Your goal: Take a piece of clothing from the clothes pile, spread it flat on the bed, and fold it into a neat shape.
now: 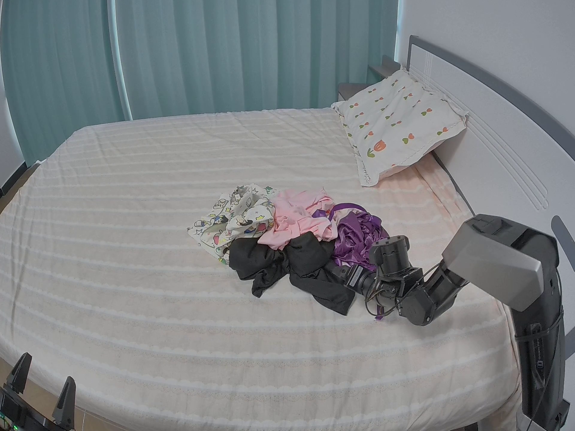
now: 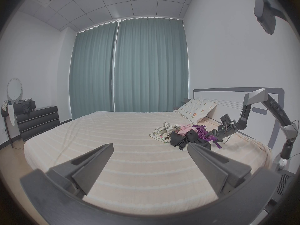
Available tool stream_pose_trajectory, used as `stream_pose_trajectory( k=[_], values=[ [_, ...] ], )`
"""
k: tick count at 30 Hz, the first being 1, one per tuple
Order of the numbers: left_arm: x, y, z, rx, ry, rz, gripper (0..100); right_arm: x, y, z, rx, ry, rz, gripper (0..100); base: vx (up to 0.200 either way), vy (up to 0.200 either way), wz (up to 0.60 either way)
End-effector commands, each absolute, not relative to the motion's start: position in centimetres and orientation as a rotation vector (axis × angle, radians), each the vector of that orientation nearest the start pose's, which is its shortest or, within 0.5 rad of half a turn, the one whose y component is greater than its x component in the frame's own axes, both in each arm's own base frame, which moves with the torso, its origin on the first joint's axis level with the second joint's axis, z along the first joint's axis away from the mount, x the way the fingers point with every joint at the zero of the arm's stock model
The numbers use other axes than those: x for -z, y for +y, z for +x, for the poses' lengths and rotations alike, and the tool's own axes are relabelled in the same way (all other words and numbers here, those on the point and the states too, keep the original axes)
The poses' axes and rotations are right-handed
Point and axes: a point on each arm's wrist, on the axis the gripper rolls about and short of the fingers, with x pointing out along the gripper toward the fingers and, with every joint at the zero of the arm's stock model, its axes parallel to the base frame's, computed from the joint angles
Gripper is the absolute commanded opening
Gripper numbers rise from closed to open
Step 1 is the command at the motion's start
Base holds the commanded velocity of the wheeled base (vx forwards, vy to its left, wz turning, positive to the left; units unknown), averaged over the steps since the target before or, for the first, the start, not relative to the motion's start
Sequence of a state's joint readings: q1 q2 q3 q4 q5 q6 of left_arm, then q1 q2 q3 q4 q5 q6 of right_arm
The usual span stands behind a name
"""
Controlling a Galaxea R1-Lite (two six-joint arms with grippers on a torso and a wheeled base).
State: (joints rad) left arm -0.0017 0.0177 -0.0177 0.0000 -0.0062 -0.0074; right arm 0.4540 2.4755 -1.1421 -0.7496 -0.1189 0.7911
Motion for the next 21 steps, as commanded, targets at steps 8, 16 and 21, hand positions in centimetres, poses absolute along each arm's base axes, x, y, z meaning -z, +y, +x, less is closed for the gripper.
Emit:
stream_pose_trajectory(
  k=[8, 16, 21],
  values=[
    [-7.6, 0.0, -2.3, 0.008, 0.002, -0.008, 100, 6.2, 21.9, 40.6, -0.072, 0.639, 0.562, 100, 0.000, 0.000, 0.00],
    [-7.6, 0.0, -2.3, 0.008, 0.002, -0.008, 100, 6.3, 23.9, 40.1, -0.119, 0.632, 0.554, 0, 0.000, 0.000, 0.00],
    [-7.6, 0.0, -2.3, 0.008, 0.002, -0.008, 100, 5.0, 23.0, 39.5, -0.109, 0.631, 0.580, 0, 0.000, 0.000, 0.00]
  ],
)
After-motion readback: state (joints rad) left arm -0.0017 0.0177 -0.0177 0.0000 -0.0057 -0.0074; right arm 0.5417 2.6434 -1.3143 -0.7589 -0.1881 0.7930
